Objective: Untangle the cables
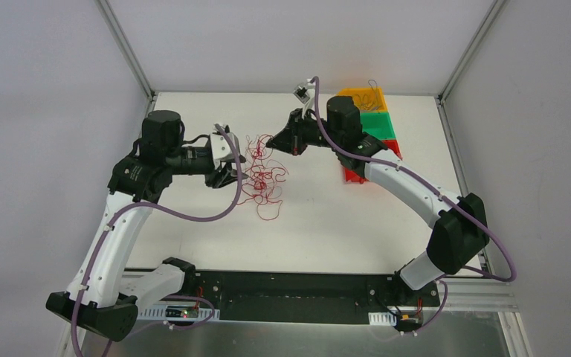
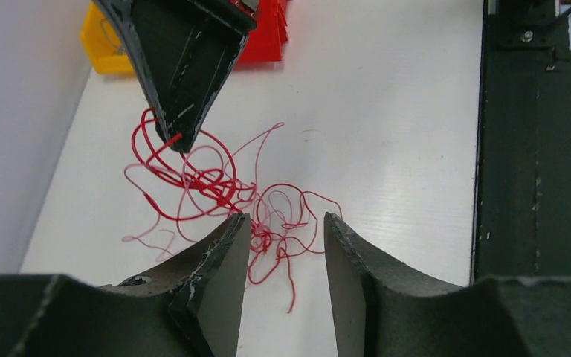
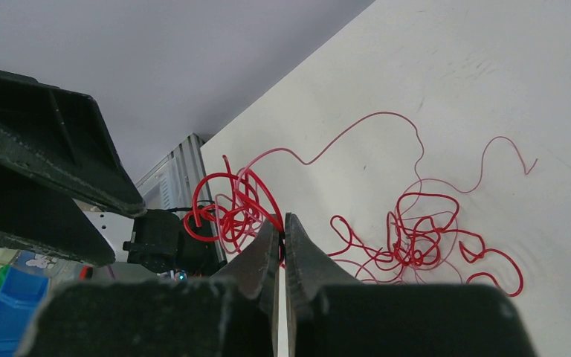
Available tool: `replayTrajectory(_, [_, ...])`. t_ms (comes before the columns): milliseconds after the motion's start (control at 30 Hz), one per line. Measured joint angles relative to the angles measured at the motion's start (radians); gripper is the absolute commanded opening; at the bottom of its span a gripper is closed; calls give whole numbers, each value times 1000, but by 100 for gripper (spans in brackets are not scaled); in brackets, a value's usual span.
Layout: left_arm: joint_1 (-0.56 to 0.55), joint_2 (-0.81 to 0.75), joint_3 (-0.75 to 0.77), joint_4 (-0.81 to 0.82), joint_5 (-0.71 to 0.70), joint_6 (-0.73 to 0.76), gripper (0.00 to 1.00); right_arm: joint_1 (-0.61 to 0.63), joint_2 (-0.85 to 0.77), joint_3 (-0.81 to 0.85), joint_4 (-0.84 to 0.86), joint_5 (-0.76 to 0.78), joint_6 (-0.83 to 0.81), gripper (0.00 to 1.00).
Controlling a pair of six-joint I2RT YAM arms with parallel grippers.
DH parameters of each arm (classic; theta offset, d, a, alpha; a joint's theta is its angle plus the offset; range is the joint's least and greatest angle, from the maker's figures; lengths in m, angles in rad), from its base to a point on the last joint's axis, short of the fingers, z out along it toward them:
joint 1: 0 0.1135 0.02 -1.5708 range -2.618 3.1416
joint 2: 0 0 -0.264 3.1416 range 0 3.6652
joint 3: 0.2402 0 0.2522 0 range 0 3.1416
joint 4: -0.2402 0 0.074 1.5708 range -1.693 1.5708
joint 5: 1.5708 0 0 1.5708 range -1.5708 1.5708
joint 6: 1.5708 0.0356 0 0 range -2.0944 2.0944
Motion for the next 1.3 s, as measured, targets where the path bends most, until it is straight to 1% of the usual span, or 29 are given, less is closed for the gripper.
replayTrajectory(133, [-55,1,0,0,-23,90,39,10,0,0,-10,-18,0,0])
replayTrajectory(300, [-100,9,-8,1,-59,159,36,18,0,0,-21,-27,2,0])
replayTrajectory(467, [-130,20,-32,0,-112,210,37,27,0,0,-21,-40,9,0])
replayTrajectory(667, [-149,43,-39,2,-165,237,39,42,0,-2,-25,-53,16,0])
replayTrajectory(767, [-154,43,-47,2,-186,251,43,48,0,-7,-28,-57,18,0])
replayTrajectory(833, [-155,43,-52,4,-201,264,44,49,0,-11,-29,-62,18,0])
replayTrajectory(1033, [-155,14,-79,6,-211,294,39,50,-2,-21,-39,-71,18,0])
replayTrajectory(1300, [-155,-27,-79,7,-211,314,36,50,-6,-28,-42,-73,17,0])
